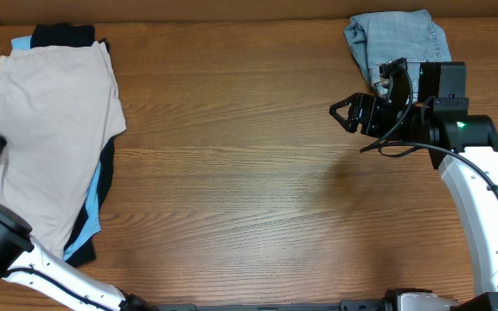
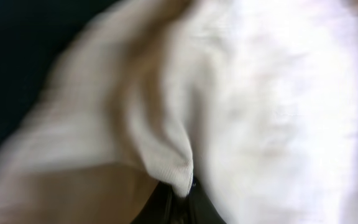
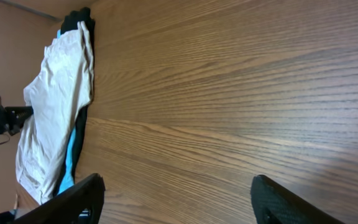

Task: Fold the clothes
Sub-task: 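Reach the left gripper to the beige shorts on the clothes pile, then grasp the beige shorts with the left gripper and drag them to table center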

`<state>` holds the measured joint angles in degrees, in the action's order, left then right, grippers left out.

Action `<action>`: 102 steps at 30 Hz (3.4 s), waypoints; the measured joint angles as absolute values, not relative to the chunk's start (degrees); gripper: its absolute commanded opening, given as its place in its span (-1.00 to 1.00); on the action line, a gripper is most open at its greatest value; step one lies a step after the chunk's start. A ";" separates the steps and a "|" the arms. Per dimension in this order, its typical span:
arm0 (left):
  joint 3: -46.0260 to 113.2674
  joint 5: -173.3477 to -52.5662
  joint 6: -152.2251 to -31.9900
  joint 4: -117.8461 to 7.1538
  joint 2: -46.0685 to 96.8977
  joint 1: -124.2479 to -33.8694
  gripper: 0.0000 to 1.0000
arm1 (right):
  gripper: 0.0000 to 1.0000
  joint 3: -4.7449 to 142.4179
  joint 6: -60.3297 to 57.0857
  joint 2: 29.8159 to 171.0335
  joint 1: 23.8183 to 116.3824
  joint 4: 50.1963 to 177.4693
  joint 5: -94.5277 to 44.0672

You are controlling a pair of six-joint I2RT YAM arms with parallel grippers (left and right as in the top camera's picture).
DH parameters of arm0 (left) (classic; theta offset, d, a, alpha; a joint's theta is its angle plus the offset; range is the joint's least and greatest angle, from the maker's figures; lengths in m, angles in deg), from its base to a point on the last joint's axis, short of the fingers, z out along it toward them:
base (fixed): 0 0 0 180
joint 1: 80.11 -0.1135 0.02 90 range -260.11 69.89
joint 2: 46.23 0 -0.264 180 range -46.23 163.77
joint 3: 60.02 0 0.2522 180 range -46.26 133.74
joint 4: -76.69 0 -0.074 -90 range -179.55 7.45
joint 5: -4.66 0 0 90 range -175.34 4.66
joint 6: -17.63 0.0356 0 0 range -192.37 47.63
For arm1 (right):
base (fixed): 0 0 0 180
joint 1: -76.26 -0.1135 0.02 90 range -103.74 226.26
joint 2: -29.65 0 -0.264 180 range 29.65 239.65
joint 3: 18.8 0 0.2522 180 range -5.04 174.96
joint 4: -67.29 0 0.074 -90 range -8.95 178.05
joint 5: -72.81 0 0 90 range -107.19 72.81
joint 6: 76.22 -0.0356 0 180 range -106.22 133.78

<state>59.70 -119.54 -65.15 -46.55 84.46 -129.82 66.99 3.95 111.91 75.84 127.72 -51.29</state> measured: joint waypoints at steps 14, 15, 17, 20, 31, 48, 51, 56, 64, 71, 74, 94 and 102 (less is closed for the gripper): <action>60.53 -137.02 -67.25 -27.36 72.96 -96.69 -0.92 | 0.57 78.79 3.95 111.89 85.94 142.87 -51.29; 60.64 -136.80 -67.05 -26.92 72.59 -93.60 -0.92 | 0.59 79.93 4.13 111.89 87.31 143.81 -51.29; 60.70 -136.23 -66.61 -26.55 72.37 -87.66 -0.91 | 0.60 81.57 4.50 111.89 89.83 144.95 -51.29; 60.70 -134.20 -66.33 -26.77 72.37 -78.61 -0.85 | 0.60 82.97 4.63 111.89 93.98 145.34 -51.34; 60.77 -114.99 -70.46 -37.63 72.37 -45.43 1.00 | 0.68 83.16 6.29 111.89 104.99 145.54 -54.51; 94.60 -105.57 -75.66 -17.87 72.24 -61.93 1.00 | 0.68 83.16 13.55 111.89 96.84 146.04 -54.86; 99.39 -105.20 -75.68 -15.16 71.92 -67.11 1.00 | 0.70 83.21 14.42 112.37 87.23 142.30 -52.58; 100.77 -104.94 -75.40 -11.64 71.63 -72.27 1.00 | 0.81 84.04 15.34 118.14 69.87 134.08 -45.63; 100.77 -104.70 -75.27 -8.58 71.63 -77.52 1.00 | 0.89 84.21 16.45 135.60 52.76 120.53 -37.77; 100.77 -103.91 -74.76 -6.81 71.63 -80.12 0.99 | 0.79 84.21 16.85 146.71 48.12 116.14 -36.48; 100.77 -102.53 -74.65 -6.79 71.63 -80.12 1.00 | 0.49 84.21 17.11 149.15 47.12 116.27 -37.70; 100.72 -100.04 -72.64 -6.20 71.63 -80.10 0.99 | -0.92 84.39 7.32 135.73 51.05 159.68 -40.06; 100.70 -100.04 -71.70 -4.23 71.63 -80.10 1.00 | -0.92 74.97 -0.84 134.10 46.62 158.63 -38.49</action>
